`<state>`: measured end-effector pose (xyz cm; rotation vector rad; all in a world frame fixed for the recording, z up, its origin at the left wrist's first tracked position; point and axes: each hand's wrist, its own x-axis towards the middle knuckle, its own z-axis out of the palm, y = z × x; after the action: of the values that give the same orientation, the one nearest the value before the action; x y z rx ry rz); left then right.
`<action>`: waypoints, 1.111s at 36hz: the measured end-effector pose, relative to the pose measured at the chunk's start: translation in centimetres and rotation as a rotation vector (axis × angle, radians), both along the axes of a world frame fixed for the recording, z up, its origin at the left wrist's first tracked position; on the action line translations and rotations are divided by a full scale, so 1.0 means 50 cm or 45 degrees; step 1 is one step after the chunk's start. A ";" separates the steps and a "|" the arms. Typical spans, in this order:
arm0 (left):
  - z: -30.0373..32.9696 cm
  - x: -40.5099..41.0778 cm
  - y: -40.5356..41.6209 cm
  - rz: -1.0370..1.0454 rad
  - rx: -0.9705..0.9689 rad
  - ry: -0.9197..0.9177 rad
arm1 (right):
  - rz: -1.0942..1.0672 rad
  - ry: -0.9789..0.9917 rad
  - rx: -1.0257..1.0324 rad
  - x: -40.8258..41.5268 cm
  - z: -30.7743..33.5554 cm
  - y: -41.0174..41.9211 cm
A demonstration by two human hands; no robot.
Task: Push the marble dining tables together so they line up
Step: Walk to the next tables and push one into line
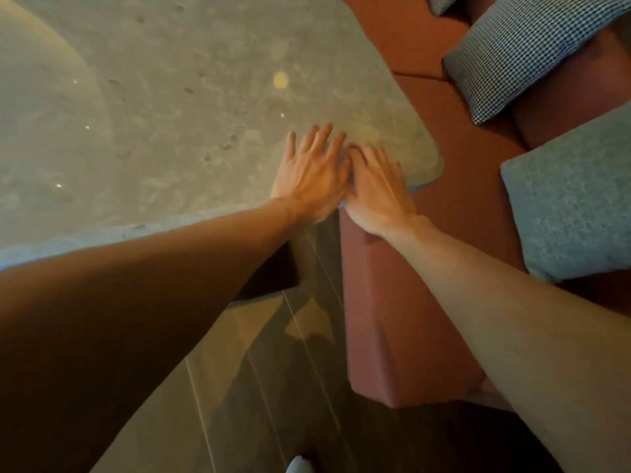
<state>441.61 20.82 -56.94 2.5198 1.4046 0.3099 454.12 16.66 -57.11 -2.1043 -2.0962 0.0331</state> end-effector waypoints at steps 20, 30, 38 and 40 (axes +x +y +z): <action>-0.062 0.068 0.043 0.360 0.365 0.170 | 0.116 -0.031 0.204 0.084 -0.058 0.110; -0.072 0.068 0.047 0.337 0.410 0.163 | 0.110 -0.067 0.256 0.086 -0.065 0.116; -0.081 0.078 0.055 0.306 0.483 0.135 | 0.127 -0.033 0.300 0.100 -0.070 0.128; -0.083 0.079 0.055 0.315 0.484 0.130 | 0.131 -0.034 0.302 0.101 -0.073 0.128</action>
<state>445.56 23.55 -61.10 2.6818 1.8577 0.5470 459.17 23.05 -60.77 -1.8698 -2.1043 -0.2209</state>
